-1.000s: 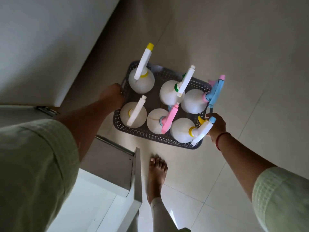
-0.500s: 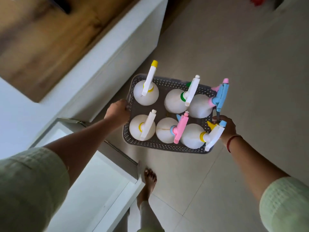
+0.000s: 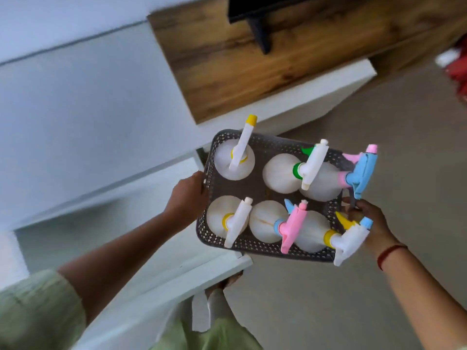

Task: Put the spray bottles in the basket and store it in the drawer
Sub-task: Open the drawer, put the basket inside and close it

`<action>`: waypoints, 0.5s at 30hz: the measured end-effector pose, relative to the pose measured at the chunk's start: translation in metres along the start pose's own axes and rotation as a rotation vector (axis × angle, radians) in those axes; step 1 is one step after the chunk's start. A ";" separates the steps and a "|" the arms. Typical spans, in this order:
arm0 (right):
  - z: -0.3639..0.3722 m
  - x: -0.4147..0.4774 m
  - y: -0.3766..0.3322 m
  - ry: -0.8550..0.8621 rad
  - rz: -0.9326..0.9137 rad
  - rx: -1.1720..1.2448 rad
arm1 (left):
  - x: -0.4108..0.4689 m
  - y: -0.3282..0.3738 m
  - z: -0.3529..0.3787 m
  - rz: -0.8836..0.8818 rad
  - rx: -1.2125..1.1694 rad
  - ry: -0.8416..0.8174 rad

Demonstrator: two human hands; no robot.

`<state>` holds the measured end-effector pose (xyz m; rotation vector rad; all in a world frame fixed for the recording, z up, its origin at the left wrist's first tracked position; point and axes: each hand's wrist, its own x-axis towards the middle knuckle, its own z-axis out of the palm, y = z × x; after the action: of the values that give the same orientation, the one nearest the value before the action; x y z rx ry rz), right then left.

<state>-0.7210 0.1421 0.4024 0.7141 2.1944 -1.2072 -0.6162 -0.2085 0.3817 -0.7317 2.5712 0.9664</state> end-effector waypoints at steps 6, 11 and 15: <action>0.063 -0.013 -0.024 -0.134 -0.151 -0.252 | -0.068 -0.077 -0.022 -0.206 -0.159 0.107; 0.138 -0.023 -0.031 -0.222 -0.243 -0.471 | -0.112 -0.139 -0.027 -0.414 -0.259 0.205; 0.200 -0.042 -0.030 -0.292 -0.262 -0.536 | -0.134 -0.189 -0.035 -0.544 -0.291 0.257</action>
<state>-0.6719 -0.0532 0.3555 0.0287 2.2514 -0.7170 -0.4033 -0.3064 0.3663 -1.6226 2.2345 1.1157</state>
